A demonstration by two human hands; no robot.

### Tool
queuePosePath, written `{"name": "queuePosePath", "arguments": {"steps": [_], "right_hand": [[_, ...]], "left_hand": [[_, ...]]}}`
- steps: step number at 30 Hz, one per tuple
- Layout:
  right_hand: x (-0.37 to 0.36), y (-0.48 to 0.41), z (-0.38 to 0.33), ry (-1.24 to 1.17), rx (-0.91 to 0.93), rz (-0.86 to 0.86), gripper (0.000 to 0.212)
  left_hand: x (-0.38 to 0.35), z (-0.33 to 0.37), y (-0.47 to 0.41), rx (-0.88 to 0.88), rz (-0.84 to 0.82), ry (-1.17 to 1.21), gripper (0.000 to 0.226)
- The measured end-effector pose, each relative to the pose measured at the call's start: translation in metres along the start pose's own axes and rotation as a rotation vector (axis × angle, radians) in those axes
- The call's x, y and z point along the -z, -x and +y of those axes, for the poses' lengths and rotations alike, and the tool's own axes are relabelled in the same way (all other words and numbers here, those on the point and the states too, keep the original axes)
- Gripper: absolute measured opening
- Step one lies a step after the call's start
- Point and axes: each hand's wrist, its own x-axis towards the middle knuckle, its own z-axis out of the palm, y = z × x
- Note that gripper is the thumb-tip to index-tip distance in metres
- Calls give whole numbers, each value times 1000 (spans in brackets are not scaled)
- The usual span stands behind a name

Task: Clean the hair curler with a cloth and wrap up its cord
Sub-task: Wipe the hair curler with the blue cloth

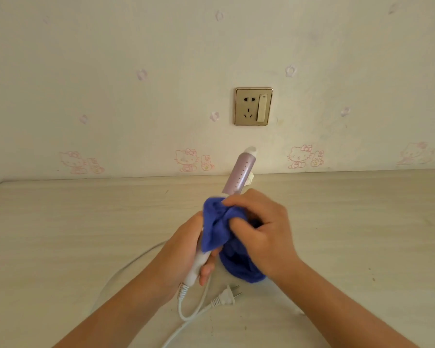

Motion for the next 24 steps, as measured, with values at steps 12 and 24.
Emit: {"name": "queuePosePath", "arguments": {"steps": [12,24], "right_hand": [[23,-17,13,-24,-114,194,36],[23,-18,15,43,-103,122,39]], "left_hand": [[-6,-1,41,-176,34,-197,36],[3,-9,43,-498,188,-472,33]]}}
